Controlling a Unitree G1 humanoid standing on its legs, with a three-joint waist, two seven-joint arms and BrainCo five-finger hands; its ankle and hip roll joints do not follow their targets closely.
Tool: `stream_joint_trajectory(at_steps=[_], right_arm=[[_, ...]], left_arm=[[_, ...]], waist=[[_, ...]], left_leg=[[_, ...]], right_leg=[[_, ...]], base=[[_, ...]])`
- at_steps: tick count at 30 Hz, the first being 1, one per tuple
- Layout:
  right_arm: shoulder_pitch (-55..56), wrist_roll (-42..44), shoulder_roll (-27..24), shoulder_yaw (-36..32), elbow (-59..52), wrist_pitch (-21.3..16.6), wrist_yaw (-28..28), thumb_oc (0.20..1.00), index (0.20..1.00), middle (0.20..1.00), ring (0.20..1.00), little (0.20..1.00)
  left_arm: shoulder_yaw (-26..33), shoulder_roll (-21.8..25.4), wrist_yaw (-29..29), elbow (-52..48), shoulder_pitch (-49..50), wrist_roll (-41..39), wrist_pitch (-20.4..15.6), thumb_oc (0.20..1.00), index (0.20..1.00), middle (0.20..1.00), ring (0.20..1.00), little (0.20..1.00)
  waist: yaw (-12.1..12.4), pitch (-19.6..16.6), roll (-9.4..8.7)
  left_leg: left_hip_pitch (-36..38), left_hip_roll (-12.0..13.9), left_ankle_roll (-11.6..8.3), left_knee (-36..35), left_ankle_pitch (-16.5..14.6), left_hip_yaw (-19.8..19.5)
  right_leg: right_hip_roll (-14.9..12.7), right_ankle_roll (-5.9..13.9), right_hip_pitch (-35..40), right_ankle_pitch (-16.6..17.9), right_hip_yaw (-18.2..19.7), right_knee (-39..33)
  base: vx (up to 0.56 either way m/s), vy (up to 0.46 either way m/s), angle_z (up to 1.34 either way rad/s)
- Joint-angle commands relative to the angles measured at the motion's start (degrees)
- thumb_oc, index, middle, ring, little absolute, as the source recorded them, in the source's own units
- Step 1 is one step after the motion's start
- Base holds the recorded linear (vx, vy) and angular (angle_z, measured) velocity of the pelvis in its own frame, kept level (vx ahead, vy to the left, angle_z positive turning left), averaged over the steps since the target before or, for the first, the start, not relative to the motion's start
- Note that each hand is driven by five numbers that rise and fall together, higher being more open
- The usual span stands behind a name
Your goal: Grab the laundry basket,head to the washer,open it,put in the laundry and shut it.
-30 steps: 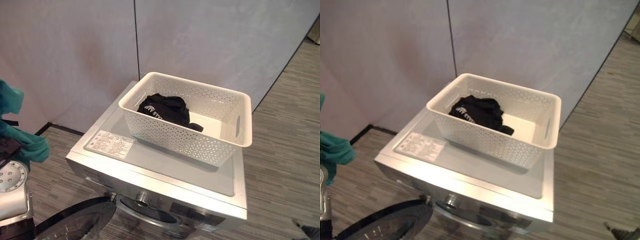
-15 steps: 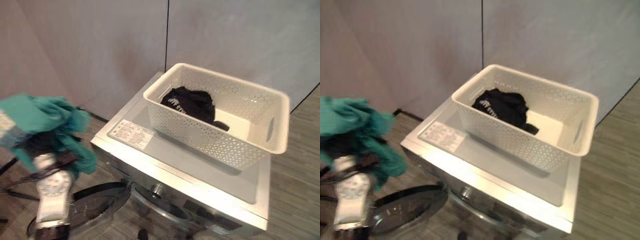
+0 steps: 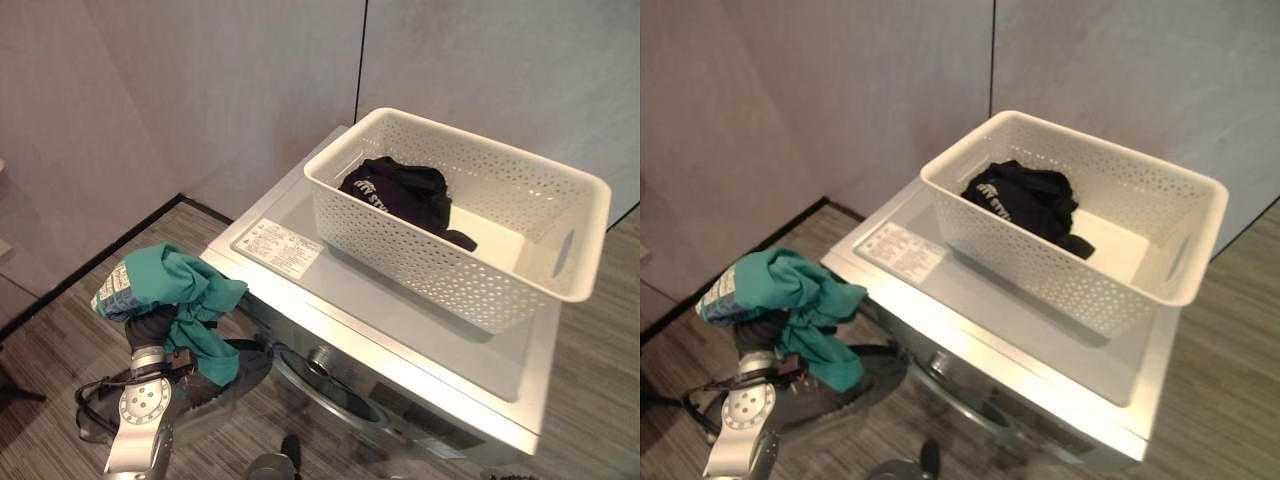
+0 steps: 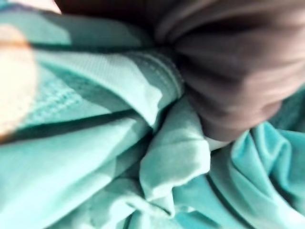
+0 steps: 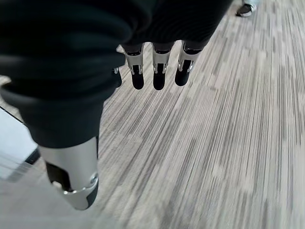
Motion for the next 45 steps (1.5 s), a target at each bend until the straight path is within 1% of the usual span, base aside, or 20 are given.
stream_joint_trajectory(at_steps=[1, 2, 3, 4, 5, 6, 7, 8, 9, 11, 12, 13, 15, 20, 26, 30, 32, 38, 41, 45], right_arm=[[-0.2, -0.8, -0.1, 4.6, -2.7, -2.2, -0.3, 1.0, 1.0, 1.0, 1.0, 1.0], [0.1, -1.3, -0.1, 6.2, -5.6, -2.9, -0.6, 1.0, 1.0, 1.0, 1.0, 1.0], [0.1, -2.0, -0.2, 7.6, -6.5, -2.8, -0.7, 1.0, 1.0, 1.0, 1.0, 1.0], [-0.1, -2.9, -0.2, 8.8, -7.5, -3.0, -0.9, 1.0, 1.0, 1.0, 1.0, 1.0], [-0.2, -2.9, -0.3, 8.8, -7.5, -3.0, -0.9, 1.0, 1.0, 1.0, 1.0, 1.0], [0.4, -3.8, 0.4, 9.6, -8.8, -3.6, -1.3, 1.0, 1.0, 1.0, 1.0, 1.0], [0.8, -3.8, 0.6, 9.4, -8.8, -3.5, -1.4, 1.0, 1.0, 1.0, 1.0, 1.0], [0.9, -3.8, 0.6, 9.4, -8.9, -3.5, -1.4, 1.0, 1.0, 1.0, 1.0, 1.0], [1.4, -3.6, 0.6, 8.8, -8.2, -3.8, -1.3, 1.0, 1.0, 1.0, 1.0, 1.0], [1.9, -2.5, 0.7, 7.4, -6.7, -4.0, -1.1, 1.0, 1.0, 1.0, 1.0, 1.0], [1.9, -2.0, 0.7, 6.8, -5.8, -4.0, -1.1, 1.0, 1.0, 1.0, 1.0, 1.0], [2.0, -1.5, 0.7, 5.6, -3.2, -3.9, -0.7, 1.0, 1.0, 1.0, 1.0, 1.0], [0.5, -0.7, 0.6, 5.3, -2.2, -4.0, -0.3, 1.0, 1.0, 1.0, 1.0, 1.0], [-2.1, -0.2, 0.7, 6.9, -3.7, -4.4, -0.3, 1.0, 1.0, 1.0, 1.0, 1.0], [-4.7, -0.1, 0.4, 10.1, -7.8, -5.4, -1.3, 1.0, 1.0, 1.0, 1.0, 1.0], [-7.2, -0.1, 1.5, 13.5, -8.9, -5.4, -2.7, 1.0, 1.0, 1.0, 1.0, 1.0], [-8.6, 0.1, 3.0, 16.0, -9.8, -5.6, -4.2, 1.0, 1.0, 1.0, 1.0, 1.0], [-8.8, -0.4, 5.1, 20.6, -14.9, -6.3, -6.4, 1.0, 1.0, 1.0, 1.0, 1.0], [-9.0, -0.4, 5.9, 22.4, -17.5, -6.7, -7.9, 1.0, 1.0, 1.0, 1.0, 1.0], [-9.5, -1.3, 6.4, 26.4, -24.6, -7.6, -10.3, 1.0, 1.0, 1.0, 1.0, 1.0]], left_arm=[[0.4, 1.7, -0.6, -5.0, -4.1, -0.8, -2.7, 0.2, 0.2, 0.2, 0.2, 0.2], [-1.5, 1.4, -0.5, -3.9, -5.9, -1.0, -2.6, 0.2, 0.2, 0.2, 0.2, 0.2], [-2.2, 1.4, -0.4, -4.1, -6.9, -1.2, -2.7, 0.2, 0.2, 0.2, 0.2, 0.2], [-2.7, 1.4, -0.7, -4.4, -6.8, -1.4, -2.6, 0.2, 0.2, 0.2, 0.2, 0.2], [-2.7, 1.4, -0.7, -4.4, -6.8, -1.4, -2.6, 0.2, 0.2, 0.2, 0.2, 0.2], [-3.9, 1.4, -2.0, -4.8, -6.2, -1.6, -2.3, 0.2, 0.2, 0.2, 0.2, 0.2], [-4.4, 1.7, -2.5, -5.1, -5.9, -2.0, -2.2, 0.2, 0.2, 0.2, 0.2, 0.2], [-4.4, 1.7, -2.5, -5.0, -5.9, -2.0, -2.2, 0.2, 0.2, 0.2, 0.2, 0.2], [-5.2, 1.9, -3.5, -5.3, -5.0, -2.2, -1.9, 0.2, 0.2, 0.2, 0.2, 0.2], [-6.9, 1.6, -5.2, -5.6, -3.5, -3.0, -1.5, 0.2, 0.2, 0.2, 0.2, 0.2], [-8.0, 1.9, -6.7, -6.0, -2.2, -3.7, -1.0, 0.2, 0.2, 0.2, 0.2, 0.2], [-10.6, 2.9, -11.5, -8.1, 1.7, -5.8, 0.2, 0.2, 0.2, 0.2, 0.2, 0.2], [-11.7, 4.5, -14.0, -9.2, 5.2, -7.8, 1.2, 0.2, 0.2, 0.2, 0.2, 0.2], [-14.0, 6.0, -15.1, -6.1, 6.3, -7.6, 1.9, 0.2, 0.2, 0.2, 0.2, 0.2], [-18.2, 6.2, -12.9, 1.7, 3.7, -4.8, 1.3, 0.2, 0.2, 0.2, 0.2, 0.2], [-22.5, 4.3, -9.6, 9.9, -1.4, -2.0, 1.4, 0.2, 0.2, 0.2, 0.2, 0.2], [-23.3, 1.2, -5.4, 14.9, -4.7, -3.0, 0.6, 0.2, 0.2, 0.2, 0.2, 0.2], [-24.9, -0.5, -1.5, 18.8, -7.7, -3.4, 0.4, 0.2, 0.2, 0.2, 0.2, 0.2], [-25.8, -2.9, 1.9, 23.3, -13.1, -3.9, -0.3, 0.2, 0.2, 0.2, 0.2, 0.2], [-26.3, -5.6, 8.2, 30.1, -24.8, -4.2, -1.6, 0.2, 0.2, 0.2, 0.2, 0.2]], waist=[[-1.5, 0.5, -0.38], [-2.9, 2.7, -0.18], [-3.1, 4.0, 0.09], [-3.2, 4.8, -0.29], [-3.4, 4.7, -0.13], [-4.0, 4.7, -1.15], [-4.5, 4.3, -0.94], [-4.6, 4.2, -0.9], [-5.0, 4.0, -0.27], [-5.6, 4.1, 0.6], [-5.6, 4.1, 0.89], [-5.3, 4.7, 1.77], [-4.8, 5.9, 2.64], [-4.3, 8.0, 3.3], [-4.4, 13.3, 3.33], [-4.6, 16.0, 2.86], [-4.4, 17.3, 2.13], [-4.8, 19.3, 0.99], [-5.7, 20.0, -0.08], [-7.5, 21.0, -2.11]], left_leg=[[-7.5, -0.7, -3.68, 1.9, -0.9, -4.2], [-10.2, 0.6, -6.39, 2.8, 2.6, -5.7], [-10.5, 0.9, -7.67, 2.7, 3.5, -8.1], [-10.4, 0.7, -7.78, 3.1, 1.8, -11.5], [-10.7, 0.7, -7.77, 3.1, 1.9, -11.7], [-8.2, 2.1, -7.43, 3.2, -0.6, -15.9], [-7.2, 3.7, -7.06, 1.7, 0.0, -16.7], [-7.0, 3.8, -7.13, 1.3, 0.3, -16.8], [-5.7, 5.3, -6.81, -1.0, 0.7, -16.6], [-4.9, 6.4, -7.13, -2.6, 1.5, -15.1], [-4.6, 6.4, -7.25, -3.1, 1.4, -15.0], [-4.2, 6.1, -7.54, -4.1, 1.6, -14.9], [-4.4, 5.7, -7.21, -5.1, 1.7, -15.4], [-5.5, 5.4, -7.14, -6.6, 2.6, -14.7], [-9.5, 5.2, -7.47, -7.0, 3.9, -14.1], [-12.0, 5.4, -7.92, -8.0, 5.0, -13.5], [-14.0, 5.6, -7.81, -8.4, 5.6, -13.4], [-17.3, 5.8, -8.07, -9.2, 6.8, -13.1], [-18.7, 6.1, -8.23, -9.3, 6.9, -12.7], [-22.2, 6.5, -8.33, -8.6, 6.8, -12.1]], right_leg=[[1.3, -0.84, 5.5, 0.3, 0.0, -6.2], [3.2, -2.36, 2.7, -0.4, 0.9, -4.3], [3.6, -2.92, 0.6, -0.5, 0.9, -2.9], [3.3, -2.86, -0.9, -0.2, 0.9, -1.9], [3.5, -2.87, -1.1, -0.1, 0.7, -1.9], [2.4, -2.69, -3.0, 0.2, 1.0, -0.8], [2.5, -2.43, -3.5, 0.3, 0.6, -0.2], [2.5, -2.49, -3.6, 0.3, 0.6, -0.2], [2.8, -2.15, -3.8, -0.2, 0.3, 0.5], [3.1, -2.33, -4.1, -0.9, 0.2, 1.8], [3.0, -2.18, -4.1, -0.8, 0.3, 1.7], [2.6, -1.83, -4.0, -0.4, 0.0, 1.2], [2.4, -1.6, -4.8, 0.4, 0.3, 0.5], [1.8, -0.79, -6.9, 1.8, 0.7, -0.5], [0.9, -0.65, -13.0, 2.3, 0.5, 2.7], [0.7, -0.65, -17.1, 2.4, 0.2, 4.4], [0.9, -0.47, -19.6, 3.0, 0.2, 4.8], [0.9, -0.48, -23.0, 3.5, 0.0, 4.6], [1.0, -0.44, -24.6, 3.9, 0.1, 4.5], [0.9, -0.24, -28.4, 4.7, 0.8, 4.7]], base=[[-0.46, -0.237, 0.09], [-0.5, -0.196, 0.33], [-0.49, -0.143, 0.93], [-0.26, -0.034, 1.09], [-0.22, -0.018, 0.87], [-0.1, 0.022, 0.03], [-0.09, 0.015, -0.32], [0.02, 0.037, -0.44], [0.02, 0.053, -0.24], [0.02, 0.084, -0.06], [0.02, 0.128, -0.12], [0.0, 0.131, -0.1], [-0.05, 0.127, -0.18], [-0.06, 0.054, -0.12], [-0.08, 0.036, 0.05], [-0.04, 0.007, -0.02], [0.0, 0.0, 0.0], [0.01, -0.018, -0.04], [0.0, 0.0, 0.0], [0.0, -0.007, -0.05]])
